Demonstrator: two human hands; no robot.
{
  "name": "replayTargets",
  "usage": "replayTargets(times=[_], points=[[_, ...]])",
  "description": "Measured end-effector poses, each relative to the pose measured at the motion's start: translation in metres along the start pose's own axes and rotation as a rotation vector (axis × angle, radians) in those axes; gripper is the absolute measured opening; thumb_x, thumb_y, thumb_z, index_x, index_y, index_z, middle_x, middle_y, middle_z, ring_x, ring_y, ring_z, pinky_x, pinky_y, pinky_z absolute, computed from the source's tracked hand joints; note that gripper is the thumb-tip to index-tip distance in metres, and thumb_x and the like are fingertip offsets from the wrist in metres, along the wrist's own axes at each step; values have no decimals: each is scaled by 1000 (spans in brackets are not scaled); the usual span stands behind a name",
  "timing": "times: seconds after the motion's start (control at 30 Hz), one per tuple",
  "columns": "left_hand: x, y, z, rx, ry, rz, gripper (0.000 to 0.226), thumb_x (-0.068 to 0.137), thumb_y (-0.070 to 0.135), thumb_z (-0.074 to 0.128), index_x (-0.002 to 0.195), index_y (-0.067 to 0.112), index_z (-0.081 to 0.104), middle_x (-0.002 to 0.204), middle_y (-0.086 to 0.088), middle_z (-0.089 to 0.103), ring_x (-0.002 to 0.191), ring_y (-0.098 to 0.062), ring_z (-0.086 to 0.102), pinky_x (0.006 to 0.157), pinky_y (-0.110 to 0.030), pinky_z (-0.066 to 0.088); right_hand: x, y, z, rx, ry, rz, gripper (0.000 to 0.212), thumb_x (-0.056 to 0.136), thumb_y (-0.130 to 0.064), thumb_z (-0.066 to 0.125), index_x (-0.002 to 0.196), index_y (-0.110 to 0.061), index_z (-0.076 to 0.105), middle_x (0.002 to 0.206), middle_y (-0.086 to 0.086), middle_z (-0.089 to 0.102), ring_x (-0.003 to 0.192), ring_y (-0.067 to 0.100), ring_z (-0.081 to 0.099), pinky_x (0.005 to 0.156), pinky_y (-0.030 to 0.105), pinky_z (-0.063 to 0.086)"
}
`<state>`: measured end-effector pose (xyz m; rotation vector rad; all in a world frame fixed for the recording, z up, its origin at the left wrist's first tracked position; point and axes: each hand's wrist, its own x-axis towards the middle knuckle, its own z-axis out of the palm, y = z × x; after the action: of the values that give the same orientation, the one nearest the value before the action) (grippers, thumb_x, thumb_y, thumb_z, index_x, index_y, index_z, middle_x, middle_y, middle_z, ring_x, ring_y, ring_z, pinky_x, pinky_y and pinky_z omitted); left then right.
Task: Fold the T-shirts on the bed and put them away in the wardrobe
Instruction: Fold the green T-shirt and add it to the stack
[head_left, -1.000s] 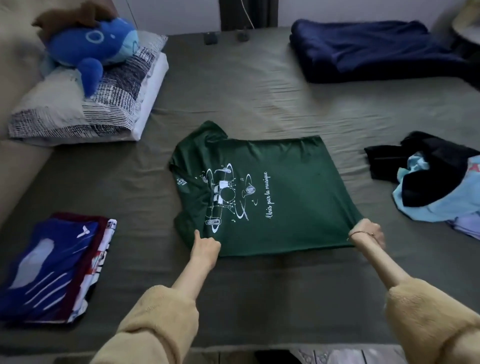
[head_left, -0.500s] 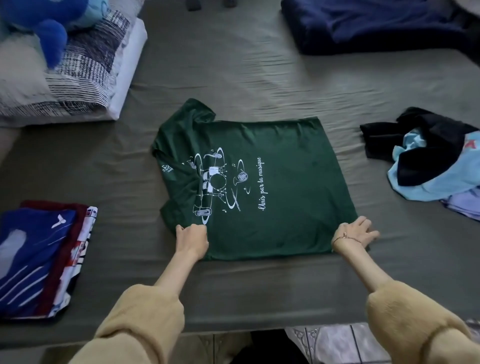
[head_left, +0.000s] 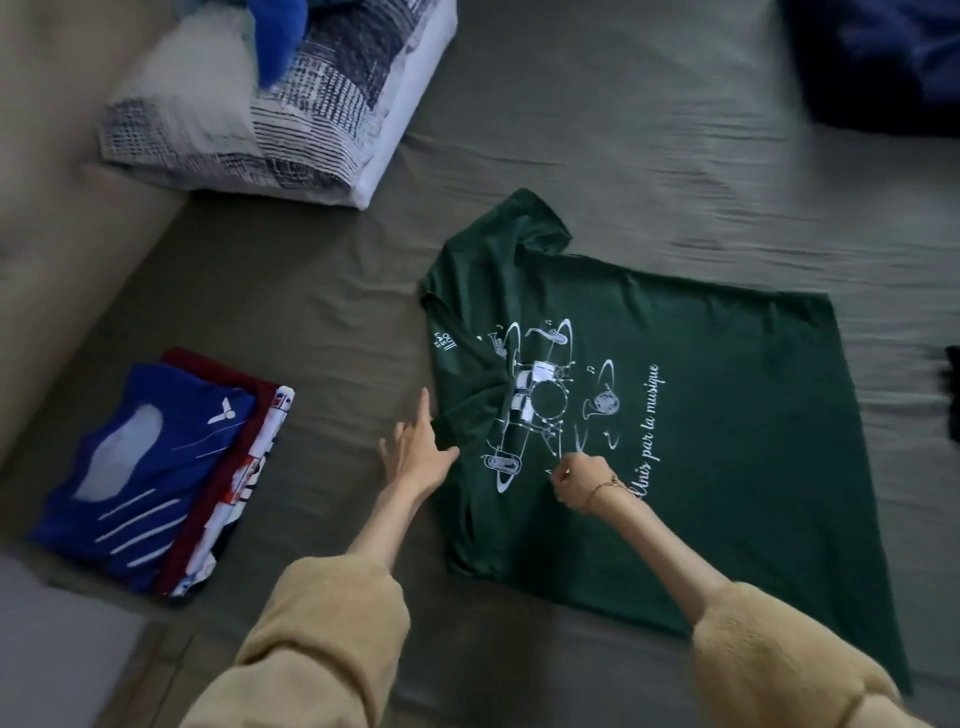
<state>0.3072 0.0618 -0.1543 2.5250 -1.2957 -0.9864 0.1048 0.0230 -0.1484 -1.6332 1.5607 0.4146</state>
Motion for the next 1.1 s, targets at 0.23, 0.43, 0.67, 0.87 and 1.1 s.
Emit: replayTargets(times=[0.23, 0.43, 0.67, 0.87, 1.1], points=[[5, -27, -20, -251, -29, 49, 32, 91, 26, 54, 122, 19, 59, 123, 1, 63, 118, -21, 54, 100, -33, 38, 27, -57, 7, 132, -135, -192, 17, 87, -7, 53, 101, -12, 63, 101, 14, 70, 82, 21, 65, 83, 31, 54], [-26, -56, -49, -138, -14, -49, 31, 98, 35, 39, 110, 14, 59, 122, -13, 60, 118, -34, 49, 98, -41, 39, 16, -82, 27, 85, -213, -291, 15, 85, -6, 56, 81, -20, 58, 99, 13, 71, 71, 18, 63, 86, 31, 53], [-55, -85, -64, -3, -163, -148, 57, 76, 63, 64, 90, 9, 54, 91, -2, 59, 89, -24, 57, 75, -35, 44, 3, -96, 54, -17, -267, -295, 12, 84, -9, 59, 87, -21, 58, 90, 9, 69, 61, 14, 59, 65, 16, 46], [-70, -123, -45, -284, -455, -314, 51, 80, 39, 68, 118, 7, 59, 120, -4, 62, 108, -18, 57, 98, -31, 43, -1, -96, 70, -71, -369, -195, 22, 87, -6, 49, 70, -20, 52, 58, -8, 60, 38, -2, 53, 61, 17, 48], [-86, -125, -38, -270, -374, -356, 50, 95, 40, 52, 125, 0, 51, 125, -11, 56, 113, -26, 54, 93, -31, 41, -25, -103, 77, -165, -598, 27, 16, 96, -20, 43, 94, -7, 52, 94, 8, 72, 75, 20, 66, 56, 22, 44]])
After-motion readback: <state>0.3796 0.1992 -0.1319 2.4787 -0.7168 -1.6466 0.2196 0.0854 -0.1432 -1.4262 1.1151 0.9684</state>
